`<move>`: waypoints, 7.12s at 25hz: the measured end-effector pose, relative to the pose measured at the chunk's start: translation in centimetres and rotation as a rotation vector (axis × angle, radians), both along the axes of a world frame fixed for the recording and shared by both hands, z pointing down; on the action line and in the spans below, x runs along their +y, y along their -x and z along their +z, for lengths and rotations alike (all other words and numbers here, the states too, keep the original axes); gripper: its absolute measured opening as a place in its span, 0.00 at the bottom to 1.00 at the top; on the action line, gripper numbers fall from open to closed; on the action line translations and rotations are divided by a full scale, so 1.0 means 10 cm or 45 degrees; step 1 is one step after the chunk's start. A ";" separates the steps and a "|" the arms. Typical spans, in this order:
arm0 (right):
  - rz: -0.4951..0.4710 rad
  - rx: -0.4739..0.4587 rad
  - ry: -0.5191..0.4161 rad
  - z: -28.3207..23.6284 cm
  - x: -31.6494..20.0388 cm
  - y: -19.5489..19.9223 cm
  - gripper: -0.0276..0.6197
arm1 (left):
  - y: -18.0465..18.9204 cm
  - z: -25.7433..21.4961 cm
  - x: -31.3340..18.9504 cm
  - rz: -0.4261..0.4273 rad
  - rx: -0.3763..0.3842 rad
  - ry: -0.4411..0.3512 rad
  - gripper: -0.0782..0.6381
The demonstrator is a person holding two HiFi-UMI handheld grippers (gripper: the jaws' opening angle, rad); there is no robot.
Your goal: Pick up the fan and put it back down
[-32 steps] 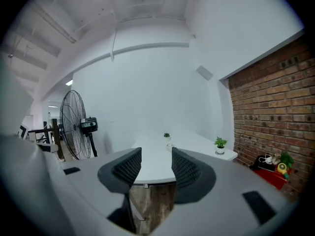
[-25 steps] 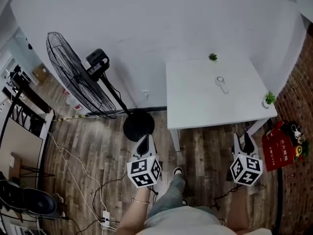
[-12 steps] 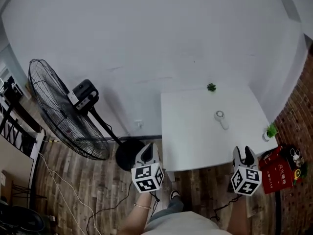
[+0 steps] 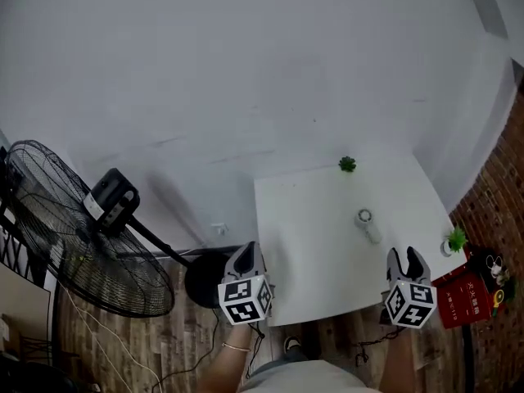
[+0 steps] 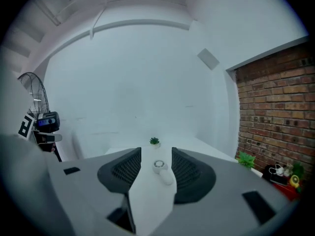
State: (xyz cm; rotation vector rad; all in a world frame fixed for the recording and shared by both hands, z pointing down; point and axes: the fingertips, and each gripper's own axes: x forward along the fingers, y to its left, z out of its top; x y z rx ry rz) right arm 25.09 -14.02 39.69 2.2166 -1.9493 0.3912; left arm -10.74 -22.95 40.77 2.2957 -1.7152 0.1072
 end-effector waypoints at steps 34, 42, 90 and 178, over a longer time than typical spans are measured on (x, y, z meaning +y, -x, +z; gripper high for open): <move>-0.113 -0.066 0.298 0.95 -0.82 -0.38 0.36 | -0.58 0.98 -0.61 -0.014 -0.027 0.290 0.12; -0.139 -0.111 0.415 1.39 -0.78 -0.41 0.37 | -0.77 1.45 -0.49 0.042 -0.074 0.420 0.12; -0.522 0.082 0.735 2.24 -1.70 -0.24 0.41 | -0.51 1.79 -0.52 -0.195 -0.151 0.520 0.12; 0.268 0.199 -0.306 -1.12 0.04 -0.62 0.33 | -1.51 -1.01 -0.62 0.434 0.035 -0.259 0.12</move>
